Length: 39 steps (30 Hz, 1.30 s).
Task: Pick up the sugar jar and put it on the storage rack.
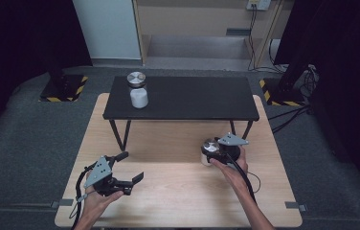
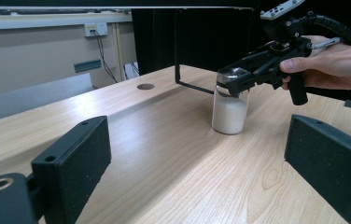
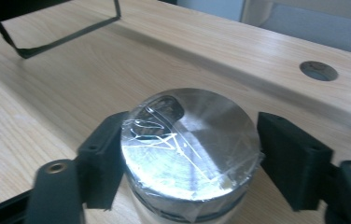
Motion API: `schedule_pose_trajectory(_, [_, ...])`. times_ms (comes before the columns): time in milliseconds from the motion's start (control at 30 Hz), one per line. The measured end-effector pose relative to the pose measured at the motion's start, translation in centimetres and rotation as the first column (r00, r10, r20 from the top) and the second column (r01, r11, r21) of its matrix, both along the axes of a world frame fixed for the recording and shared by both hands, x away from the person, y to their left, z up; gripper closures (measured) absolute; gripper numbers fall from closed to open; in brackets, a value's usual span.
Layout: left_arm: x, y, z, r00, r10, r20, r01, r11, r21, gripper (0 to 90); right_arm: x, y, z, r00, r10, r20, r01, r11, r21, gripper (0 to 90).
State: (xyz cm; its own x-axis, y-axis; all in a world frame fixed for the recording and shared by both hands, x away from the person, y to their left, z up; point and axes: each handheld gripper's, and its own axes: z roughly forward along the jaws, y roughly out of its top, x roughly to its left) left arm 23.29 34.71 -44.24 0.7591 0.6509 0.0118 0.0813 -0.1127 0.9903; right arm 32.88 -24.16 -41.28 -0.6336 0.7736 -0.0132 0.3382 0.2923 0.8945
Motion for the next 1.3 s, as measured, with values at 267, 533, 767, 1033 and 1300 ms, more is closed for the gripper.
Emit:
schedule_pose_trajectory(267, [-0.1,0.0,0.0,1.0,0.002,0.0,-0.002,1.0,-0.002,5.6,-0.3,0.4,0.2,0.9999,-0.011,0.006,0.012,0.9998,-0.014,34.7])
schedule_pose_trajectory(533, [0.0,0.0,0.0,1.0,-0.001,-0.001,0.001,1.0,-0.003,5.7,-1.2,0.2,1.2,0.9997,-0.025,-0.001,0.025,0.9994,-0.023,34.8])
schedule_pose_trajectory(767, [0.0,0.0,0.0,1.0,-0.006,-0.002,0.006,1.0,-0.002,5.8,-2.5,-0.7,3.4,0.9998,-0.011,0.014,0.011,0.9999,-0.008,34.8])
schedule_pose_trajectory(1033, [0.0,-0.1,0.0,0.9999,-0.01,-0.006,0.01,1.0,0.001,5.8,-4.0,-2.2,7.3,0.9979,0.056,0.032,-0.057,0.9983,0.014,34.8])
schedule_pose_trajectory(1300, [0.0,-0.1,0.0,0.9998,-0.016,-0.007,0.016,0.9999,0.002,6.0,-4.8,-2.9,11.9,0.9937,0.104,0.043,-0.104,0.9945,0.006,34.8])
